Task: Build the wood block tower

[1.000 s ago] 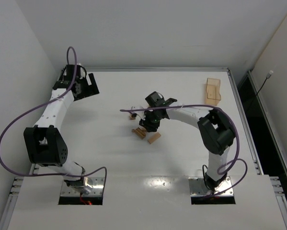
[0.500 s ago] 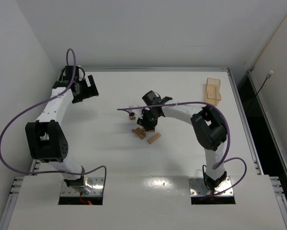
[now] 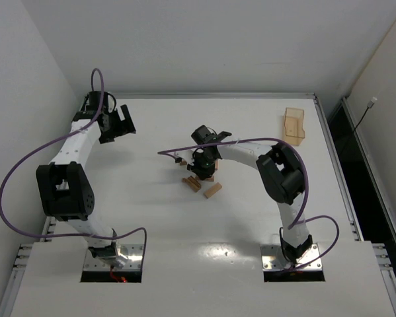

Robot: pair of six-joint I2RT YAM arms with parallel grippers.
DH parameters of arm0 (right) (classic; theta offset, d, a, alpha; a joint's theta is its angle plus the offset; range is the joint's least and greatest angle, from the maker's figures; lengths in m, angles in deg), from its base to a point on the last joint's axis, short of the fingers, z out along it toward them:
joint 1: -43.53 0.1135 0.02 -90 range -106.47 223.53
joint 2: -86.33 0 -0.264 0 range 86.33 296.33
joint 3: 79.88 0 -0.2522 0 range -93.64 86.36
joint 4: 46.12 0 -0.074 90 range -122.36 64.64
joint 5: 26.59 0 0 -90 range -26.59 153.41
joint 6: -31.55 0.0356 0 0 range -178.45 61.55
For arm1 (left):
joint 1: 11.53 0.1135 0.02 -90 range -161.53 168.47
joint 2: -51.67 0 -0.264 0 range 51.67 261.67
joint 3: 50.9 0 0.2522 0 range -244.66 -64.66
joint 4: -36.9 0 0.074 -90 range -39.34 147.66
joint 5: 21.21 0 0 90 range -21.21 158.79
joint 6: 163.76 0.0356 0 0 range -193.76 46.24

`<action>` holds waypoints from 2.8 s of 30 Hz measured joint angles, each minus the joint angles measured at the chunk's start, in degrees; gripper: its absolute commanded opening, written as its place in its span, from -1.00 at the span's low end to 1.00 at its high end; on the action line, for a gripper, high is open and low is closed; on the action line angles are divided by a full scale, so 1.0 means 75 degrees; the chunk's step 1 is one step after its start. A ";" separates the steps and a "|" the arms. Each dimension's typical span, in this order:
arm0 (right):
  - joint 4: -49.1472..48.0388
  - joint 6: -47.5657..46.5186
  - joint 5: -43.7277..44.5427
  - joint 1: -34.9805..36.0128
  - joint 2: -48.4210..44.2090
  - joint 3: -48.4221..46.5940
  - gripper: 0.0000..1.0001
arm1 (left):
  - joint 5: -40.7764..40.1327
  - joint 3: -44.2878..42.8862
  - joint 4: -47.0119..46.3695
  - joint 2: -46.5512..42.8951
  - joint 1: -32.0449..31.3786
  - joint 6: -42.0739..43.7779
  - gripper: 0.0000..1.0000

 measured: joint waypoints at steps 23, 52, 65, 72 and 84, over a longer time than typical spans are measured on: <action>-0.0402 0.4077 -0.1778 -0.2122 -0.1877 -0.0175 -1.00 | 0.0530 -0.0015 -0.0178 0.0032 0.0000 0.0000 0.74; -0.2873 0.9209 -0.1008 -0.3759 -0.1746 0.2818 -1.00 | 0.0309 -0.0044 -0.0181 0.0032 0.0061 -0.0026 0.74; -0.3564 0.9410 -0.0460 -0.3547 -0.1279 0.2827 -1.00 | 0.0294 -0.0044 -0.0184 0.0114 0.0087 -0.0026 0.74; -0.3803 0.9632 -0.0463 -0.3194 -0.1090 0.2838 -1.00 | 0.0297 -0.0047 -0.0184 0.0163 0.0131 -0.0026 0.74; -0.4194 0.9914 -0.0577 -0.2868 -0.0697 0.2538 -1.00 | 0.0321 -0.0050 -0.0184 0.0236 0.0306 -0.0026 0.74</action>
